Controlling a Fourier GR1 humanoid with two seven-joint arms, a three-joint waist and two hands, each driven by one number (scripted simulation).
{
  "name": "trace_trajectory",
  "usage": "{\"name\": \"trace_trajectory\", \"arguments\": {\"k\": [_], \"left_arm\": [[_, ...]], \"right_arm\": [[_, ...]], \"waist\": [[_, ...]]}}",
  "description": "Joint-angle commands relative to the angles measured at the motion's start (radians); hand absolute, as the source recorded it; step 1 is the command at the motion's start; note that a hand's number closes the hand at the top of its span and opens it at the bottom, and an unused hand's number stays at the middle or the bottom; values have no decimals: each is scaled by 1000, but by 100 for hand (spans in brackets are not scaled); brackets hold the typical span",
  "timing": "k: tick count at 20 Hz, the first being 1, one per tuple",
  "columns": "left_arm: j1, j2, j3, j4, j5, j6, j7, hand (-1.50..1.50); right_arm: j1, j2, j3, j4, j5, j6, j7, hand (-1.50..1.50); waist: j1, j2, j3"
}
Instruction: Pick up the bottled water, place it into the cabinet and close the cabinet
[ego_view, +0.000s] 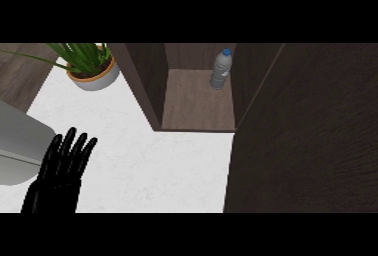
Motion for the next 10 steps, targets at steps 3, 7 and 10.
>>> {"name": "trace_trajectory", "arguments": {"k": [3,7,10], "left_arm": [[42,58,61,-44,47,-50,6,-150],[114,111,111,-49,87,-118,-4,-150],[124,137,138,-63,102,-152,-6,-150]], "right_arm": [[-110,-47,143,-180,175,30,140,150],[-63,2,242,-121,113,-47,157,150],[-73,37,283,-91,57,-86,142,150]], "waist": [[27,4,-7],[41,10,-7],[68,19,-6]]}}
